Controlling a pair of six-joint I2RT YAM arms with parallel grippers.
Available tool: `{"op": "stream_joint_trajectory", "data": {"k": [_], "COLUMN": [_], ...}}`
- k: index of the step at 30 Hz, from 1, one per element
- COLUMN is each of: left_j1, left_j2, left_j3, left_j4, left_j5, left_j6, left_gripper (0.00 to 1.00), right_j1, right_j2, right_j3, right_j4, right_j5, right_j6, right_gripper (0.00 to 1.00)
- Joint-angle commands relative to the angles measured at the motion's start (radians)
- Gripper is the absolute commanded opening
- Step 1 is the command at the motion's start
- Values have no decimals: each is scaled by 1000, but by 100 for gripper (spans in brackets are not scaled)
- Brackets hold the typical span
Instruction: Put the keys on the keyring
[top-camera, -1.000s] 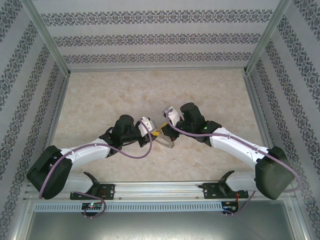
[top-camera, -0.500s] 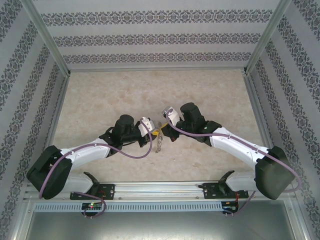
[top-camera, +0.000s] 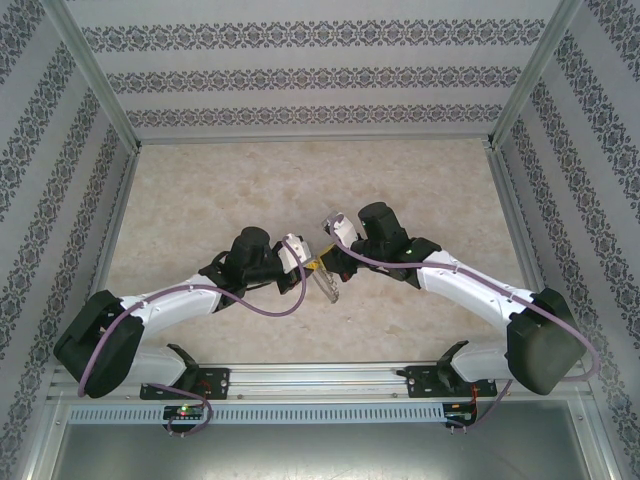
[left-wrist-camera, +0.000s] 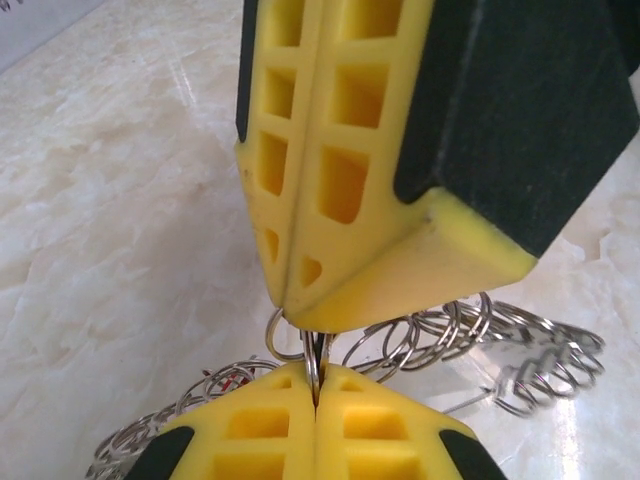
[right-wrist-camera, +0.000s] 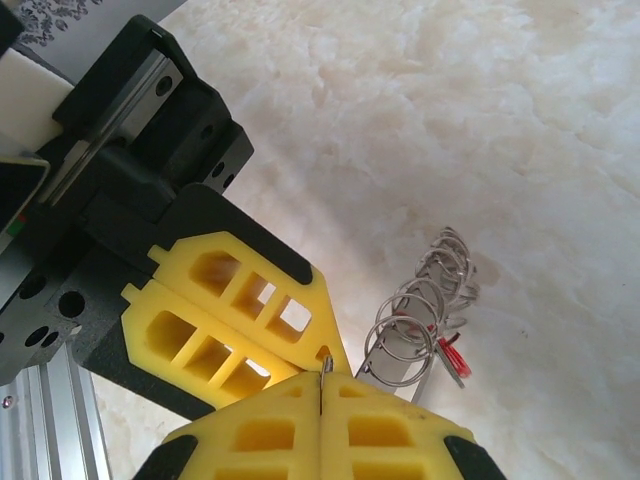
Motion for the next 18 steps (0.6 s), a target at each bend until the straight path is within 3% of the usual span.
{"op": "stream_joint_trajectory", "data": {"k": [1,9,13,18], "left_j1": [-10,-9,-9,-10], "left_j2": [-3,-11,-6,0], "left_j3": [25,10,6,7], "left_j4": [-25,-17,-9,-7], "left_j5": [4,6,6,5], "left_j6": [23,20,17,14], "left_gripper": [0,2,11,14], "right_j1": [11,-6,-6,3], "right_j2": [0,2,3,3], "right_j3": [30,23,22,22], "right_j4": [-7,-27,-21,-10], "right_j5": [-3,80,39,-4], "right_j6": [-23,-3,-6,-15], "right_gripper": [0,0,0,0]}}
